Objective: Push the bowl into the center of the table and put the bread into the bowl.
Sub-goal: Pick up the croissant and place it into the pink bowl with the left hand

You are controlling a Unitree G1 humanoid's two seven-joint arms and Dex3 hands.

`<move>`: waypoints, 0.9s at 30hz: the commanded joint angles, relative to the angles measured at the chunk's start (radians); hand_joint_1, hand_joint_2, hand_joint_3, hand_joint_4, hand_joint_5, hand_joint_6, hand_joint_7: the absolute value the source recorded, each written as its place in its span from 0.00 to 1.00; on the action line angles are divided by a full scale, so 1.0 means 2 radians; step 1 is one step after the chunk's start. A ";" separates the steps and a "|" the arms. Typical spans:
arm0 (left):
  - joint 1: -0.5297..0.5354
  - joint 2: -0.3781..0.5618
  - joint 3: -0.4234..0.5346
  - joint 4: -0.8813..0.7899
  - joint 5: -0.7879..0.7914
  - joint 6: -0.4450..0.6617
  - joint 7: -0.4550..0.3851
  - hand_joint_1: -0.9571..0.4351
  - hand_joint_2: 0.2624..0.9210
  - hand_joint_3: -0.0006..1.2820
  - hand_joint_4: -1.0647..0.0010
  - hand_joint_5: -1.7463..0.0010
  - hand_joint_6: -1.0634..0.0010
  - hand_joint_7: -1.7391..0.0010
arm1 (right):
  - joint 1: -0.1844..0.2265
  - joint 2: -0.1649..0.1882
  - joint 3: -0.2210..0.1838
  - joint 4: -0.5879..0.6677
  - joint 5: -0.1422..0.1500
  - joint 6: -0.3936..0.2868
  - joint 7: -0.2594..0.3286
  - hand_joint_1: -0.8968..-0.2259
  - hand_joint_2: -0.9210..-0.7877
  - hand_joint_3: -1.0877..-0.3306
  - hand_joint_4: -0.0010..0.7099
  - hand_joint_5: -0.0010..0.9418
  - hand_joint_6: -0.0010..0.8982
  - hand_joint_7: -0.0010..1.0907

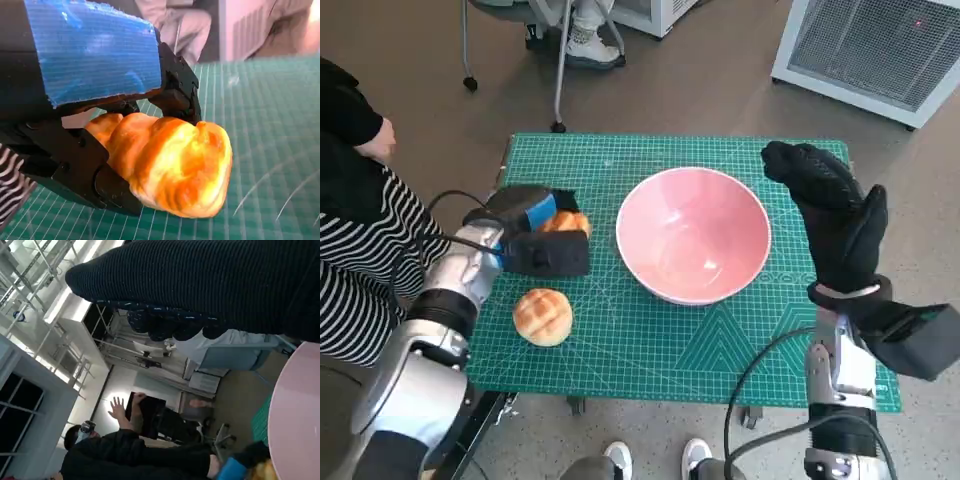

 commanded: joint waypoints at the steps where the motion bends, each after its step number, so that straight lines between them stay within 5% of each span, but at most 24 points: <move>1: -0.013 0.020 0.027 -0.057 -0.023 -0.026 0.001 0.69 1.00 0.06 0.37 0.32 0.42 0.33 | 0.010 -0.005 -0.001 0.001 0.006 0.008 0.008 0.19 0.00 0.35 0.20 0.00 0.08 0.43; 20: 0.034 0.020 0.105 -0.351 -0.067 -0.034 -0.025 0.69 1.00 0.04 0.32 0.35 0.42 0.33 | 0.012 -0.003 -0.004 0.001 0.009 0.006 0.011 0.19 0.00 0.36 0.19 0.00 0.08 0.43; 27: 0.046 -0.002 0.098 -0.368 -0.049 -0.046 -0.007 0.69 1.00 0.03 0.29 0.37 0.40 0.34 | 0.012 -0.003 -0.006 0.003 0.010 0.005 0.011 0.19 0.00 0.36 0.20 0.00 0.08 0.43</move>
